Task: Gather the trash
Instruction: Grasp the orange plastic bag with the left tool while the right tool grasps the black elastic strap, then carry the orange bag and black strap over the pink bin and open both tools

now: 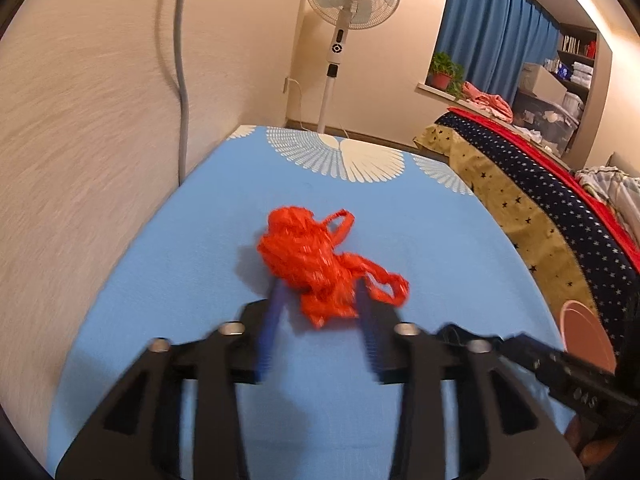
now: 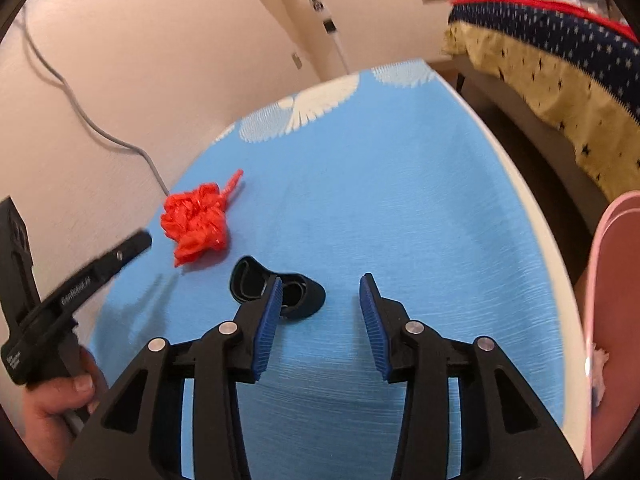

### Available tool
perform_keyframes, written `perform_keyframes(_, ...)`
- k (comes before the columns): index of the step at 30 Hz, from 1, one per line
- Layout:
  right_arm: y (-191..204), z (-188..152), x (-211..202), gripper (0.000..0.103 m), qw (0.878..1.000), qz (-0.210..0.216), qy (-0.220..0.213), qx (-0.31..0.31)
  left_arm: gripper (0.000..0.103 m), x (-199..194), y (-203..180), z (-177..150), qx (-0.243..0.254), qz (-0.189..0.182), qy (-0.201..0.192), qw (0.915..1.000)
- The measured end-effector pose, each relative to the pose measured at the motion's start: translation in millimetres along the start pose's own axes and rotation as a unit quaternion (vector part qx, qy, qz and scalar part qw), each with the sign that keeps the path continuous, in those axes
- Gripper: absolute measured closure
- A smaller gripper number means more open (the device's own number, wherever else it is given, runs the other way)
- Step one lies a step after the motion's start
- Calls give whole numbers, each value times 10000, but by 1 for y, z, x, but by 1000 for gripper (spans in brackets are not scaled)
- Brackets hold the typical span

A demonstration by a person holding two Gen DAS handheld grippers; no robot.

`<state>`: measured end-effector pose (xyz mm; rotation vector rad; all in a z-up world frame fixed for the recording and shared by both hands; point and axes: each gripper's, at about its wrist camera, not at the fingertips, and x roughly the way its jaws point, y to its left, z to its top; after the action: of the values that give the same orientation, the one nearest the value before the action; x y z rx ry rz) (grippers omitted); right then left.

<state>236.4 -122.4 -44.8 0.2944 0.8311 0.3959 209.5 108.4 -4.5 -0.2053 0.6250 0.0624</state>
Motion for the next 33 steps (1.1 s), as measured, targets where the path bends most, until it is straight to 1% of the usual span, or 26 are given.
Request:
perform_keyframes(2, 0, -1, 5, 66, 9999, 19, 171, -12, 58, 7, 2, 8, -59, 71, -20, 10000)
perform_keyframes(4, 2, -2, 5, 75, 9998, 29, 166, -57, 50, 16, 3, 17, -111, 154, -20, 9998)
perform_keyframes(5, 3, -2, 5, 77, 9998, 17, 157, -90, 50, 20, 3, 20, -115, 177, 6, 9998)
perform_keyframes(7, 6, -3, 6, 90, 9997, 13, 195, -162, 50, 31, 2, 23, -68, 215, 129, 9997)
perform_keyframes(9, 5, -3, 7, 97, 9997, 10, 208, -156, 50, 40, -1, 23, 9, 280, 265, 9993)
perform_keyframes(10, 4, -3, 7, 98, 9997, -1, 216, -133, 50, 43, -1, 23, 21, 281, 318, 9991)
perform_keyframes(11, 3, -3, 7, 98, 9997, -8, 215, -114, 53, 45, -1, 22, 28, 280, 359, 9990)
perform_keyframes(12, 2, -3, 6, 99, 9998, -10, 200, -84, 70, 45, -2, 21, 56, 302, 366, 9989)
perform_keyframes(13, 1, -3, 5, 100, 9998, -16, 176, -54, 84, 45, -2, 20, 88, 283, 382, 9988)
perform_keyframes(14, 1, -3, 4, 100, 9999, -21, 155, -35, 85, 44, -3, 19, 127, 241, 382, 9989)
perform_keyframes(15, 0, -3, 3, 100, 9999, -28, 124, -8, 92, 39, -5, 18, 222, 216, 317, 9990)
perform_keyframes(18, -1, -3, -1, 100, 10000, -63, 29, 35, 95, 28, -8, 12, 338, 195, 233, 9990)
perform_keyframes(23, -3, -5, -15, 100, 9997, -161, -168, -12, 96, 2, -11, 3, 305, 148, 125, 9993)
perform_keyframes(27, -10, -5, -40, 100, 9989, -298, -364, -40, 97, -28, -20, -7, 401, 46, -33, 9992)
perform_keyframes(33, -20, -9, -83, 100, 9968, -498, -624, -69, 97, -60, -30, -22, 365, -163, -137, 9991)
